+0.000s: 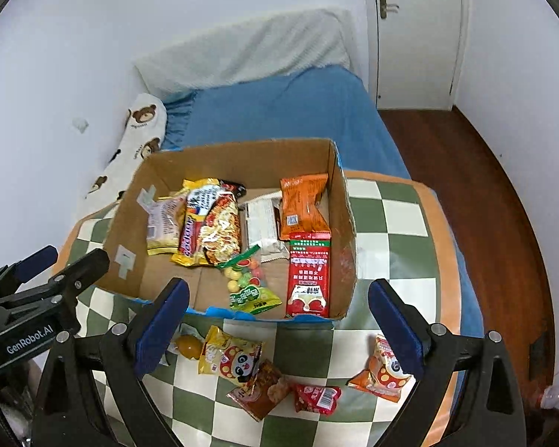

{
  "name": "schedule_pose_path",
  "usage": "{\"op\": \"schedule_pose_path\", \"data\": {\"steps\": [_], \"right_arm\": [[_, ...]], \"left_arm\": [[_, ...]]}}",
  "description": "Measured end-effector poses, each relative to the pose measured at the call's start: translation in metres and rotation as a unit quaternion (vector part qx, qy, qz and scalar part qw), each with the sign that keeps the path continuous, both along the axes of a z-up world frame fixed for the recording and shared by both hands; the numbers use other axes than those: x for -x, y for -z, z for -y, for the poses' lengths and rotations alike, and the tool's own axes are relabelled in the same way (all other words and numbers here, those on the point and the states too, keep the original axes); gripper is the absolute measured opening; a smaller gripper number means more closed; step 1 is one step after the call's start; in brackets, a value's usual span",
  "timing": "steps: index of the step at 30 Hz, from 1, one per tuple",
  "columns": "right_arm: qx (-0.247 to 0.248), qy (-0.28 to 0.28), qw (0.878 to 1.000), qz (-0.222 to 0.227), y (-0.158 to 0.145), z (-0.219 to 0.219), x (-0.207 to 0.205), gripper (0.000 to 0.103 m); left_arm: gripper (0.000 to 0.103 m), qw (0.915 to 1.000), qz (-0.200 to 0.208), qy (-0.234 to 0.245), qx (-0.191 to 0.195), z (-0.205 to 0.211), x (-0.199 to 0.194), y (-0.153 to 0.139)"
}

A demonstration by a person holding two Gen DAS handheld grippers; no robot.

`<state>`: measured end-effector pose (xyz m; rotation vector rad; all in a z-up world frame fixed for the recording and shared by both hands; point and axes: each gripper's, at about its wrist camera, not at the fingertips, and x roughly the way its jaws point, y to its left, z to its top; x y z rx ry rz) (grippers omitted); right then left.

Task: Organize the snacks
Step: 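Open both tools and lift them out of the box, then move both tools down toward the snacks beside the milk carton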

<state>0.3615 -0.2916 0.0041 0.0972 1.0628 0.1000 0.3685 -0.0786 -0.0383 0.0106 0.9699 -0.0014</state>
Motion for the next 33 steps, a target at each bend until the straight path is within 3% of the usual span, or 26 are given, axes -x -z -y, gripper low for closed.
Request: {"op": "schedule_pose_path", "data": {"steps": [3,7,8,10,11,16,22,26,29,33], "right_arm": [[-0.018,-0.010,1.000,0.000,-0.003,0.001,0.009,0.099],[-0.046,-0.029,0.998,-0.019,0.014,0.003,0.017,0.099],[-0.054,-0.035,0.997,-0.032,0.026,0.004,0.019,0.098],[-0.063,-0.044,0.995,-0.060,0.047,0.002,0.022,0.086],[-0.072,-0.051,0.993,-0.084,0.065,0.000,0.022,0.074],[-0.094,-0.047,0.980,-0.167,0.134,-0.002,0.032,0.073],[-0.126,0.014,0.958,-0.258,0.213,-0.001,0.051,0.073],[-0.140,0.051,0.951,-0.272,0.237,-0.003,0.060,0.073],[-0.131,0.072,0.953,-0.262,0.244,-0.008,0.062,0.075],[-0.099,0.075,0.961,-0.247,0.248,-0.020,0.063,0.074]], "left_arm": [[0.095,1.0000,0.001,-0.006,0.002,0.002,0.010,-0.002],[0.095,0.9994,-0.019,-0.029,0.007,-0.004,0.023,0.012],[0.095,0.9991,-0.024,-0.034,0.004,-0.007,0.025,0.017],[0.095,0.9972,-0.051,-0.055,-0.007,-0.018,0.032,0.039],[0.095,0.9961,-0.061,-0.063,-0.008,-0.022,0.035,0.046],[0.095,0.9844,-0.133,-0.114,-0.017,-0.065,0.058,0.102],[0.095,0.9694,-0.197,-0.145,-0.017,-0.101,0.084,0.150],[0.095,0.9654,-0.218,-0.141,-0.024,-0.112,0.086,0.166],[0.095,0.9649,-0.221,-0.142,-0.001,-0.116,0.074,0.170],[0.095,0.9667,-0.221,-0.129,0.001,-0.109,0.047,0.180]]}}
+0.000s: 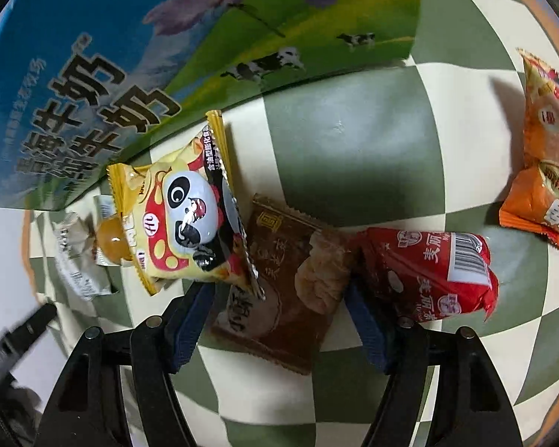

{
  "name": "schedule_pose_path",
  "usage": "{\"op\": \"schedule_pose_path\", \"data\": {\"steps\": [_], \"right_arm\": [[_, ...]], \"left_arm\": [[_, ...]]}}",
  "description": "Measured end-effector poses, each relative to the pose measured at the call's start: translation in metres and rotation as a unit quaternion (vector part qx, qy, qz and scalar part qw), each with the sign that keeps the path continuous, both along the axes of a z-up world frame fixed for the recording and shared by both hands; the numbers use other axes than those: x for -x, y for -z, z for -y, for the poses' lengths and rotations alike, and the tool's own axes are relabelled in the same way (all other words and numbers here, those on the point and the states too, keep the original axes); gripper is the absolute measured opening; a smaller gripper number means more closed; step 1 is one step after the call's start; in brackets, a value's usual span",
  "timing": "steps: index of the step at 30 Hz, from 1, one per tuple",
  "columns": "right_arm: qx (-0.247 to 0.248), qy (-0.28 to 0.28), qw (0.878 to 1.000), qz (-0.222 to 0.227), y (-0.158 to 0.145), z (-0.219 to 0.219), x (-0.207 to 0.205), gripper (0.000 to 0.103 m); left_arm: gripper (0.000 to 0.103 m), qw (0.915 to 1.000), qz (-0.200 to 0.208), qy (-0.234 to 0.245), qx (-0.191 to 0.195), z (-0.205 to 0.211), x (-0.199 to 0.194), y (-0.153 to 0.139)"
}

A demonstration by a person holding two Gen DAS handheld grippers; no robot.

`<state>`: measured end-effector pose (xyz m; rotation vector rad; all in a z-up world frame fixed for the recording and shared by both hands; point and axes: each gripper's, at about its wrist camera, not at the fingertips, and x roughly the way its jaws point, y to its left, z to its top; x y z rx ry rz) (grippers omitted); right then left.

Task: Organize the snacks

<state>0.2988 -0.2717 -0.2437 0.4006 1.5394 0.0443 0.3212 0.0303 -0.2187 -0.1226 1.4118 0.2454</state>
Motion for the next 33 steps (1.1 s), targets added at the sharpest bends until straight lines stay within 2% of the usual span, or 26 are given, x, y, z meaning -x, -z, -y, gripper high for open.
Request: {"op": "schedule_pose_path", "data": {"steps": [3,8,9,10,12,13,18,25,29,33], "right_arm": [[0.025,-0.015,1.000,0.009,-0.001,-0.008,0.003,0.065],[0.038,-0.044,0.998,0.009,-0.003,-0.014,0.019,0.063],[0.040,-0.049,0.998,0.007,-0.004,-0.016,0.020,0.063],[0.043,-0.056,0.997,0.005,-0.004,-0.016,0.022,0.063],[0.050,-0.074,0.996,0.000,-0.004,-0.017,0.030,0.063],[0.052,-0.082,0.995,-0.003,-0.003,-0.018,0.035,0.063],[0.056,-0.130,0.990,-0.023,0.000,-0.024,0.068,0.063],[0.047,-0.149,0.986,-0.052,0.005,-0.021,0.108,0.063],[0.027,-0.116,0.991,-0.061,0.006,-0.011,0.115,0.065],[-0.005,-0.056,0.996,-0.071,0.006,0.005,0.115,0.065]], "left_arm": [[0.095,0.9997,-0.012,0.015,0.014,0.010,-0.021,0.014],[0.095,0.9983,-0.029,0.044,0.026,0.025,-0.043,0.036],[0.090,0.9979,-0.025,0.051,0.033,0.029,-0.045,0.038],[0.073,0.9976,-0.020,0.057,0.034,0.031,-0.045,0.039],[0.055,0.9973,-0.020,0.063,0.033,0.034,-0.043,0.040],[0.052,0.9970,-0.022,0.065,0.034,0.035,-0.041,0.040],[0.050,0.9953,-0.038,0.073,0.050,0.037,-0.009,0.046],[0.050,0.9852,-0.113,0.078,0.102,0.043,0.062,0.071],[0.050,0.9844,-0.119,0.078,0.103,0.047,0.069,0.083],[0.058,0.9836,-0.125,0.075,0.106,0.054,0.062,0.090]]}}
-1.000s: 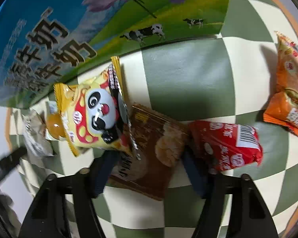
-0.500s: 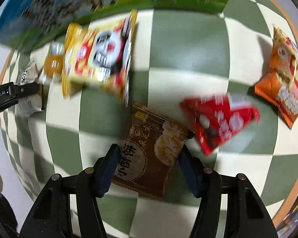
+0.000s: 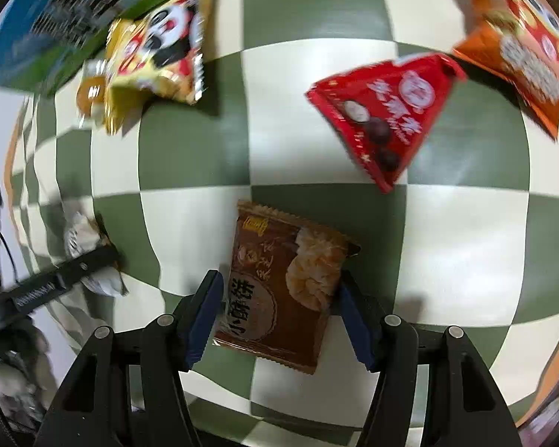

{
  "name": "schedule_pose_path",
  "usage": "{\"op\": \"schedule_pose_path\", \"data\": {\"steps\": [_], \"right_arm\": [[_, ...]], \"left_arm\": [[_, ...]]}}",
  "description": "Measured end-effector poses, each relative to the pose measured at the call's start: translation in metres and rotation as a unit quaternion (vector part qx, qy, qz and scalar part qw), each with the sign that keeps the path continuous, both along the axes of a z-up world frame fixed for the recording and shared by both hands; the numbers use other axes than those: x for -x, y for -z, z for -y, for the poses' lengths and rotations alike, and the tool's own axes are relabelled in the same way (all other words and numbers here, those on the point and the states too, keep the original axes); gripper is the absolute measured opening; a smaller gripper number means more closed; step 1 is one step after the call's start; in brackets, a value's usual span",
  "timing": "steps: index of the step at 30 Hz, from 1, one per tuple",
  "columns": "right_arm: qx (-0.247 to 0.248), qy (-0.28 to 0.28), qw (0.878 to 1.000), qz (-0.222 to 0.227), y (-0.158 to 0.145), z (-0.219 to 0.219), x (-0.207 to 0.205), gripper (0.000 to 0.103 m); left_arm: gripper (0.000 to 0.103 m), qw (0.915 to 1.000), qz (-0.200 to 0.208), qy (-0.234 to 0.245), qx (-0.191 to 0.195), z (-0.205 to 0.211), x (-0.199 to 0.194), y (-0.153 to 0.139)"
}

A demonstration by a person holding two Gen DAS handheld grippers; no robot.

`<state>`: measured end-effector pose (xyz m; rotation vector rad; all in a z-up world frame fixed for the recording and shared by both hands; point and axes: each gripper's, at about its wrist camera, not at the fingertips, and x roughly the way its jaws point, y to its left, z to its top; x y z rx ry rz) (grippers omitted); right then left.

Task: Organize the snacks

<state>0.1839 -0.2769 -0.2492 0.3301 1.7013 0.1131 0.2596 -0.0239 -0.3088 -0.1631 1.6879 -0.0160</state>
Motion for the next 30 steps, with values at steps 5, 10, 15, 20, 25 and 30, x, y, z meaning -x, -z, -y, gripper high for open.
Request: {"op": "schedule_pose_path", "data": {"steps": [5,10,15,20,25,30], "right_arm": [[-0.004,0.030,1.000,-0.008,0.002,0.013,-0.010,0.068],[0.023,0.023,0.999,-0.002,0.016,0.002,-0.005,0.070],[0.049,0.003,0.999,0.018,0.019,-0.010,-0.003,0.063],[0.056,-0.016,0.998,0.035,0.007,-0.048,0.008,0.060],[0.038,-0.021,0.998,0.051,-0.009,-0.068,0.009,0.060],[0.010,-0.030,0.996,0.087,-0.046,-0.079,0.006,0.060]], "left_arm": [[0.061,0.9997,0.004,0.014,-0.021,0.018,-0.008,0.011],[0.061,0.9995,0.011,0.011,-0.026,0.033,-0.003,0.008],[0.049,0.9988,0.024,0.016,-0.039,0.007,0.003,-0.010],[0.044,0.9987,0.031,0.019,-0.035,0.007,0.005,-0.023],[0.043,0.9983,0.048,0.025,-0.021,0.009,0.001,-0.052],[0.043,0.9964,0.076,0.035,0.011,0.019,-0.007,-0.097]]}}
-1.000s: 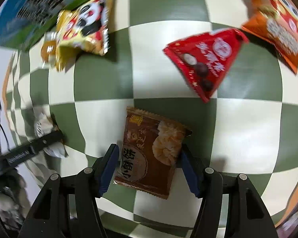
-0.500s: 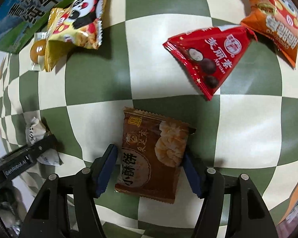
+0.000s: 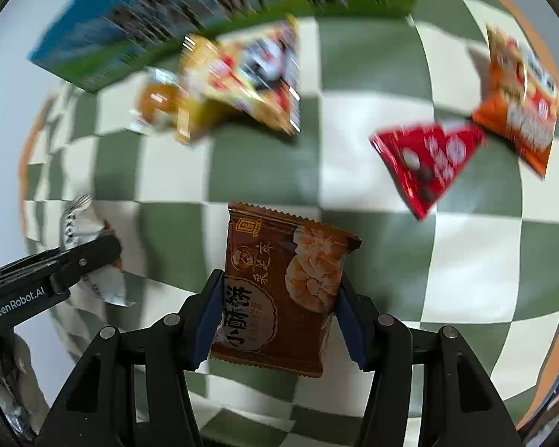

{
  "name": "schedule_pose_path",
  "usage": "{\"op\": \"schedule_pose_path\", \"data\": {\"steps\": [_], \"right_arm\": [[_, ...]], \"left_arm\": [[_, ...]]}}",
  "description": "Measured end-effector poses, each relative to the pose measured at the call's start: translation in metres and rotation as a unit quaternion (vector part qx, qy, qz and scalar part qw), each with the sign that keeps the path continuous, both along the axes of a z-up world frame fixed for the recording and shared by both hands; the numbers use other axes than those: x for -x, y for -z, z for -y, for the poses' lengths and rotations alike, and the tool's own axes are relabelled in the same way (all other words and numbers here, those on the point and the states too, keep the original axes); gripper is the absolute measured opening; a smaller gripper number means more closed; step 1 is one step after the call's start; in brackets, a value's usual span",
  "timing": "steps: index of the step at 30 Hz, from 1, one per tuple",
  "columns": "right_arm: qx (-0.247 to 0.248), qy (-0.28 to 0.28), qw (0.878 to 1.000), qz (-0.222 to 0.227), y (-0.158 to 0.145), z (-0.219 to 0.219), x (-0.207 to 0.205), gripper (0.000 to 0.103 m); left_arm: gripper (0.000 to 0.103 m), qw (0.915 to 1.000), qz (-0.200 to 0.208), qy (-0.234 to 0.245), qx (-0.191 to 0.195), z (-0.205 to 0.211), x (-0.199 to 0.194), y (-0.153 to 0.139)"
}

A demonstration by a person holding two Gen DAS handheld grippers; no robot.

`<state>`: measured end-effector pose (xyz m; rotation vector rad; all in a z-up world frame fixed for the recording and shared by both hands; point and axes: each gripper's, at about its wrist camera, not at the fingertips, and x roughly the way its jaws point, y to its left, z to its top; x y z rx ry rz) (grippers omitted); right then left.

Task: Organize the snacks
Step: 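Carry both held packs over the box and lower them inside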

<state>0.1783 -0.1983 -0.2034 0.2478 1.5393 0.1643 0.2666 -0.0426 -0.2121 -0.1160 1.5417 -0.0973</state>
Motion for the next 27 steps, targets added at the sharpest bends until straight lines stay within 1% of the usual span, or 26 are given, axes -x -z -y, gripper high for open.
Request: {"op": "schedule_pose_path", "data": {"steps": [1,2,5,7,9,11,13,14,17,19,20,22,23,24,27], "right_arm": [[-0.007,-0.002,1.000,0.005,-0.007,-0.002,-0.004,0.059],[-0.018,-0.004,1.000,0.013,-0.020,-0.005,-0.008,0.059],[-0.038,-0.009,0.998,0.038,-0.049,-0.005,-0.031,0.059],[-0.050,-0.013,0.997,0.063,-0.075,-0.005,-0.050,0.059],[-0.062,-0.016,0.994,0.089,-0.105,0.002,-0.071,0.059],[-0.066,-0.019,0.992,0.110,-0.123,0.013,-0.093,0.059],[-0.058,-0.019,0.989,0.137,-0.142,0.017,-0.118,0.059],[-0.053,-0.018,0.988,0.144,-0.149,0.025,-0.129,0.059],[-0.040,-0.009,0.987,0.155,-0.159,0.044,-0.169,0.059],[-0.045,-0.008,0.987,0.153,-0.159,0.052,-0.190,0.059],[-0.047,-0.008,0.987,0.153,-0.158,0.054,-0.197,0.059],[-0.052,-0.016,0.987,0.151,-0.153,0.044,-0.225,0.059],[-0.054,-0.016,0.987,0.148,-0.152,0.042,-0.235,0.060],[-0.056,-0.021,0.988,0.142,-0.146,0.035,-0.246,0.060],[-0.051,-0.036,0.990,0.127,-0.129,0.021,-0.268,0.060]], "left_arm": [[0.043,1.0000,0.006,0.001,0.007,0.002,-0.003,-0.009],[0.043,0.9997,0.015,0.003,0.020,0.005,-0.009,-0.025],[0.043,0.9980,0.040,0.008,0.049,0.009,-0.027,-0.062],[0.044,0.9964,0.055,0.011,0.063,0.008,-0.042,-0.078],[0.044,0.9939,0.072,0.015,0.082,0.010,-0.063,-0.103],[0.044,0.9923,0.086,0.016,0.087,0.012,-0.078,-0.116],[0.044,0.9914,0.098,0.018,0.085,0.018,-0.101,-0.129],[0.044,0.9913,0.100,0.018,0.083,0.018,-0.110,-0.131],[0.044,0.9926,0.091,0.017,0.078,0.014,-0.145,-0.131],[0.044,0.9946,0.075,0.010,0.071,0.011,-0.166,-0.120],[0.044,0.9959,0.060,0.009,0.067,0.009,-0.178,-0.112],[0.044,0.9974,0.034,-0.001,0.064,0.003,-0.198,-0.092],[0.044,0.9978,0.024,-0.002,0.062,0.001,-0.201,-0.084],[0.044,0.9979,0.006,-0.009,0.063,-0.003,-0.213,-0.074],[0.044,0.9978,-0.021,-0.019,0.060,-0.010,-0.231,-0.058]]}}
